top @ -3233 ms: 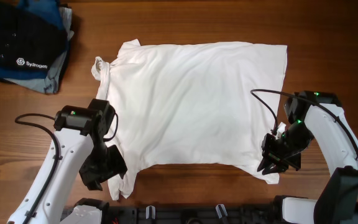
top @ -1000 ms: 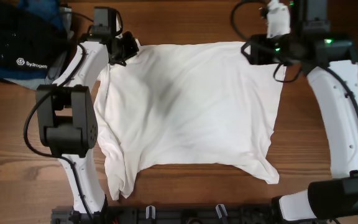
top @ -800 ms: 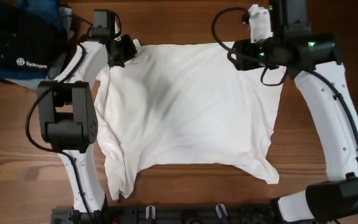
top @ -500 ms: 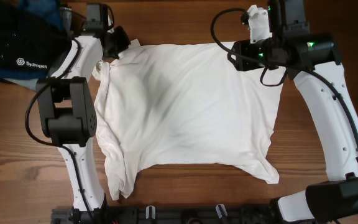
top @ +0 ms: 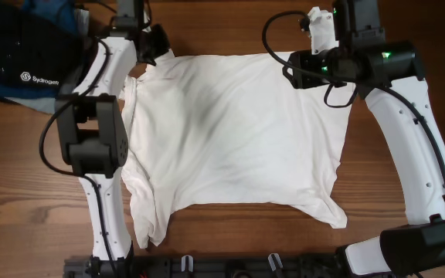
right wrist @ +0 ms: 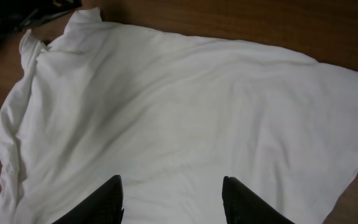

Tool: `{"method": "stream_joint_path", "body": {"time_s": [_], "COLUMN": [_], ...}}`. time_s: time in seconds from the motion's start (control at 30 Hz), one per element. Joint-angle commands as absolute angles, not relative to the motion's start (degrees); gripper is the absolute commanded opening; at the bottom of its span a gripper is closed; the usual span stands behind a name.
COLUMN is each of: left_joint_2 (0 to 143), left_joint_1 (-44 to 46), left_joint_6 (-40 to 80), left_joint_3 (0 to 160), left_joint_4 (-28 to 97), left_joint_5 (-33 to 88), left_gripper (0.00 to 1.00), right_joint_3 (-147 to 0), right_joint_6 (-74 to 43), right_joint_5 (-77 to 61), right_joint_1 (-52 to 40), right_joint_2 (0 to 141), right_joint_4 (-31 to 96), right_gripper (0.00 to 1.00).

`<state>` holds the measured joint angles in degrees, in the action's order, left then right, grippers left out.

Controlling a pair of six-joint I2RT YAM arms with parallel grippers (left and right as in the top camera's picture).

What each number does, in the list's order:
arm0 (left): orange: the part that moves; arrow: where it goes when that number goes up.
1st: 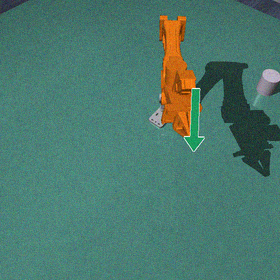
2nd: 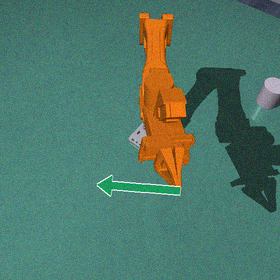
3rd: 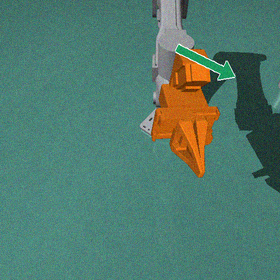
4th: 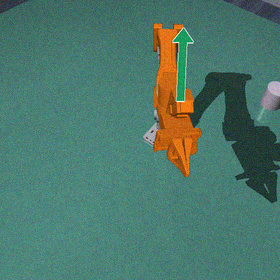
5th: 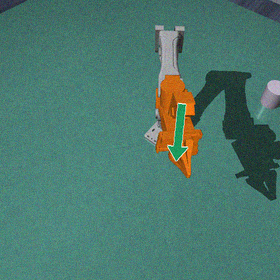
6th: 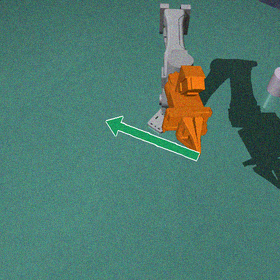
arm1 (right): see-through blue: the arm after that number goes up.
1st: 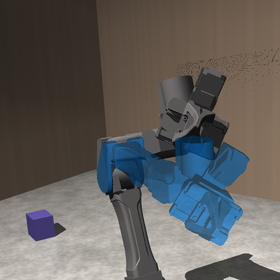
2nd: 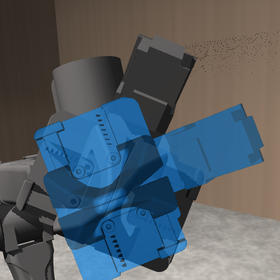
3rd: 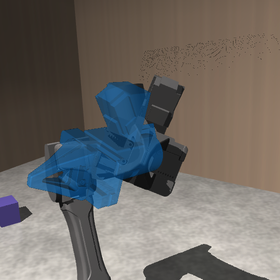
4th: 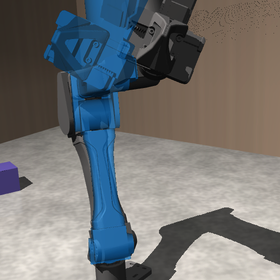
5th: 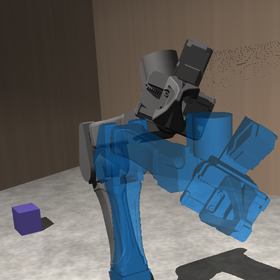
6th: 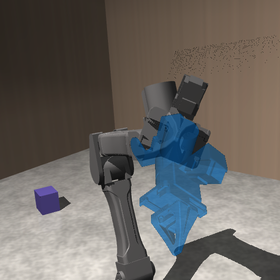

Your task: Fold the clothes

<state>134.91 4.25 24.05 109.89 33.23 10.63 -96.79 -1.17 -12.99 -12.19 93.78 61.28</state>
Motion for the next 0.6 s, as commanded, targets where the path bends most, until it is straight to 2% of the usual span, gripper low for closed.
{"method": "stream_joint_path", "body": {"time_s": [0.0, 0.4, 0.43, 0.5, 0.57], "left_joint_2": [139.17, 140.84, 141.14, 141.6, 142.32], "left_joint_1": [4.32, 3.22, 3.2, 3.18, 3.18], "left_joint_6": [22.7, 22.68, 22.68, 22.68, 22.68], "left_joint_3": [110.74, 110.76, 110.76, 110.76, 110.76], "left_joint_4": [33.95, 32.77, 32.67, 32.12, 30.83], "left_joint_5": [9.39, 7.05, 6.33, 5.32, 4.34], "left_gripper": [0.24, 0.24, 0.22, 0.07, 0.04], "right_joint_3": [-98.0, -98.0, -98.0, -98.04, -98.04], "right_joint_6": [-0.16, -0.19, -0.14, -0.19, -0.19], "right_joint_5": [-12.29, -12.99, -13.39, -13.87, -13.98], "right_joint_1": [-11.99, -11.99, -11.99, -11.99, -11.99], "right_joint_2": [93.86, 93.86, 93.86, 93.86, 93.86], "right_joint_4": [62.02, 62.33, 62.33, 62.5, 62.98], "right_gripper": [0.52, 0.52, 0.53, 0.52, 0.52]}}
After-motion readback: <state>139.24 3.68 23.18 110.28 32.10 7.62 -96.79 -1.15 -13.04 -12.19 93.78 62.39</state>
